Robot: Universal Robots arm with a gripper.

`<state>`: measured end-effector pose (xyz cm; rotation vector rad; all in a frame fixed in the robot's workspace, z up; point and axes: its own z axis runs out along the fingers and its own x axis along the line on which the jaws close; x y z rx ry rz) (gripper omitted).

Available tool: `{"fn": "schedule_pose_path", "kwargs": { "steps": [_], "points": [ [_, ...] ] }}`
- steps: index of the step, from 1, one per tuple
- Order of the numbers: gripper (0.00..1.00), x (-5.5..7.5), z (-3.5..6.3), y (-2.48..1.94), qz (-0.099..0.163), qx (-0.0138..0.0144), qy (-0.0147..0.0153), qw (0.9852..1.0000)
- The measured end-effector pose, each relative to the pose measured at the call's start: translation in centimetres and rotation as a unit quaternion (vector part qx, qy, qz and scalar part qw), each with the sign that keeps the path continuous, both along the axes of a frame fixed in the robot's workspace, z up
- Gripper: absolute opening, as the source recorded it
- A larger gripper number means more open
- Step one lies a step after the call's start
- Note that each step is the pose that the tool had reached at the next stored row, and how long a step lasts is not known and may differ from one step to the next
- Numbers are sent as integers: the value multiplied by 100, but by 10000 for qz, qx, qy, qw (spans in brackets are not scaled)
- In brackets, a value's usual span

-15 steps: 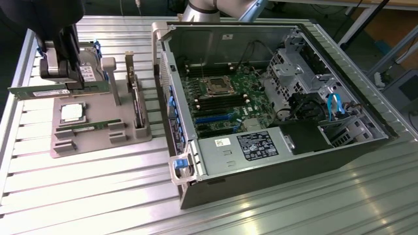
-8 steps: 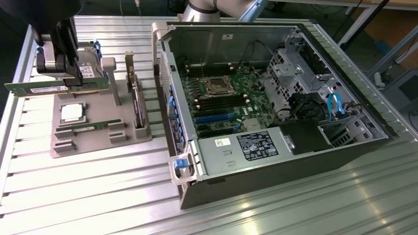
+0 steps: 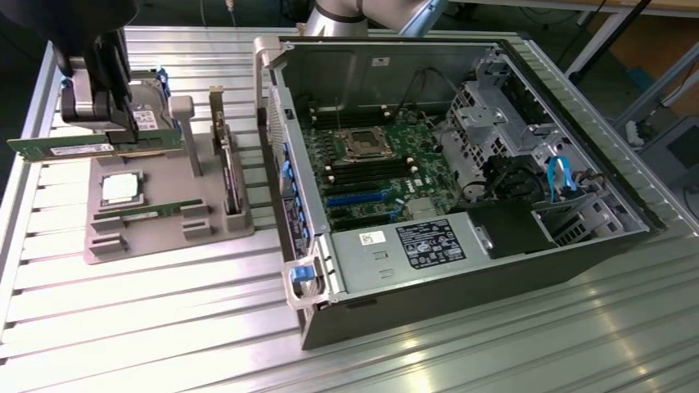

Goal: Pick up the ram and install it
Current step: 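Pick up the ram and move it above insertion slot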

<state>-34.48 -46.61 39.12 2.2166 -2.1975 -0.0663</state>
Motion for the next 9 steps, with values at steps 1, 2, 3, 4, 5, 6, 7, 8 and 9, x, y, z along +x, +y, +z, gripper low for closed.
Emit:
{"fn": "schedule_pose_path", "kwargs": {
  "steps": [1, 2, 3, 4, 5, 6, 7, 8, 9],
  "points": [
    [12, 8, 1, 0, 1, -1, 1, 10000],
    [12, 21, 0, -1, 1, 0, 0, 10000],
    [12, 38, -1, 0, 0, 0, -1, 10000],
    [12, 52, -1, -1, 1, 0, -1, 10000],
    [12, 81, -1, 0, 0, 0, 0, 10000],
    [12, 107, -1, 0, 0, 0, 0, 10000],
    [12, 128, -1, 0, 0, 0, -1, 10000],
    [12, 152, -1, 0, 0, 0, -1, 10000],
    [12, 174, -1, 0, 0, 0, -1, 10000]
  ]
}}
